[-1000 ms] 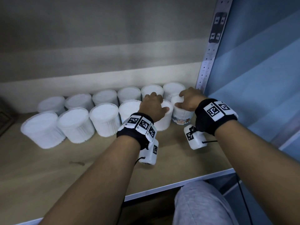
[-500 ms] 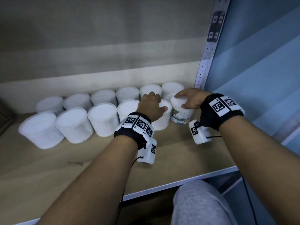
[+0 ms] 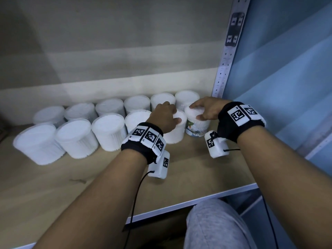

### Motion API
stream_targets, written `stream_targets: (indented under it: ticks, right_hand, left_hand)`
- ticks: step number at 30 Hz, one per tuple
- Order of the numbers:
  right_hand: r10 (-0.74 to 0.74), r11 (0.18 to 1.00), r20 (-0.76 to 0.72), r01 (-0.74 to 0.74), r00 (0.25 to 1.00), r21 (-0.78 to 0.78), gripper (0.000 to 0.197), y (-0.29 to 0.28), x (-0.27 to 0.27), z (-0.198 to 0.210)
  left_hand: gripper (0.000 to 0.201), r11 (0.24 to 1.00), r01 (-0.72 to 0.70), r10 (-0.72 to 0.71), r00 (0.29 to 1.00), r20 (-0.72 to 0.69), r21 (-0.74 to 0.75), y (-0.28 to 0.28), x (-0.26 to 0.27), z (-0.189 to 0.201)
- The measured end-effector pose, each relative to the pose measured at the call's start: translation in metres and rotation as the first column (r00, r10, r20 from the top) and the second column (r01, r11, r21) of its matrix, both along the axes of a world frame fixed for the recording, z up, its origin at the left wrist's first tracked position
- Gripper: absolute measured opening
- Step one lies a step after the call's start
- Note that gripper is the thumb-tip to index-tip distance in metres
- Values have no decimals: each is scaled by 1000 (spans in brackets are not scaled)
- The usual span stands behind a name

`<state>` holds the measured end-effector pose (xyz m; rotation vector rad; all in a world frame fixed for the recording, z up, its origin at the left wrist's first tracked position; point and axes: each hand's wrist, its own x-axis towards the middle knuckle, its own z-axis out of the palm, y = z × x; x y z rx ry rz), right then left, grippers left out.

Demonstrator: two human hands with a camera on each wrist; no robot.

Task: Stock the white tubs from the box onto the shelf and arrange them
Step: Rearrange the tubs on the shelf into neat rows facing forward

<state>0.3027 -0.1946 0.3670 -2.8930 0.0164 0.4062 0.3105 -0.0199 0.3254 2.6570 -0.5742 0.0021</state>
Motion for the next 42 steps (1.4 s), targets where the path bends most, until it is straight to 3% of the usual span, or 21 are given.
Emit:
stream_targets:
  ticks: [12,18,22,29,37,42]
  right_hand:
    - [4,1000,1,-4,1000,19,59,0,2,0]
    - [1,1000,0,-1,1000,21,59,-2,3,0]
    - [2,1000,0,-2,1000,14,59,-2,3,-2]
    - [8,1000,1,-8,1000,18,59,-4,6,-5]
    - [11,999,2,-11,1000,33,59,-5,5,-6]
    - [8,999,3,-8,1000,36,59,-5,6,-6]
  left_hand:
    - [46,988,147,-138,977,-165,43,10,8,17]
    - [39,996,-40,41,999,7,-81,11,12,9]
    - [48,995,-104,105,992,76,-10,2,9,-3]
    - [56,998,-64,62,995,77,22,-1,8,0]
    - [49,995,25,-24,1000,-5,96,0,10,9]
    - [37,997,74,-74,997,-1,25,3,7,12]
